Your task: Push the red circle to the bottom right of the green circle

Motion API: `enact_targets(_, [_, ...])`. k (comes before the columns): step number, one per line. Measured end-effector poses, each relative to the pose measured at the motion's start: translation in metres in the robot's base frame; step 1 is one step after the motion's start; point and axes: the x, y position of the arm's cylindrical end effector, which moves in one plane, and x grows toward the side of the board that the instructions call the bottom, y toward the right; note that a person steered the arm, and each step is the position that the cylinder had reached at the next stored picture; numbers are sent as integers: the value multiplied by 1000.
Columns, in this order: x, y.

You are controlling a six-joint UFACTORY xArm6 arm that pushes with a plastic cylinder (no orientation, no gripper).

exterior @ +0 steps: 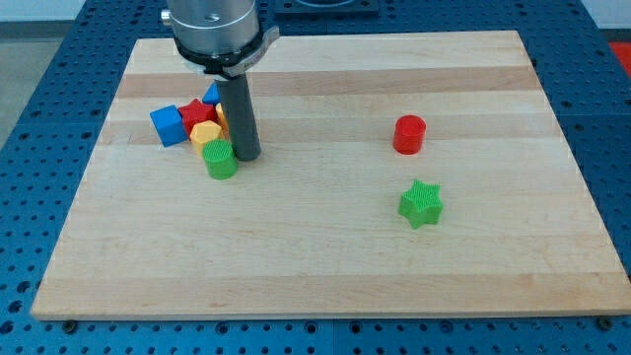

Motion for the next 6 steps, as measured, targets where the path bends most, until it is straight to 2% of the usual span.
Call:
enact_targets(2, [-3, 22])
enact_targets(4, [17, 132])
enact_targets(6, [-34, 191])
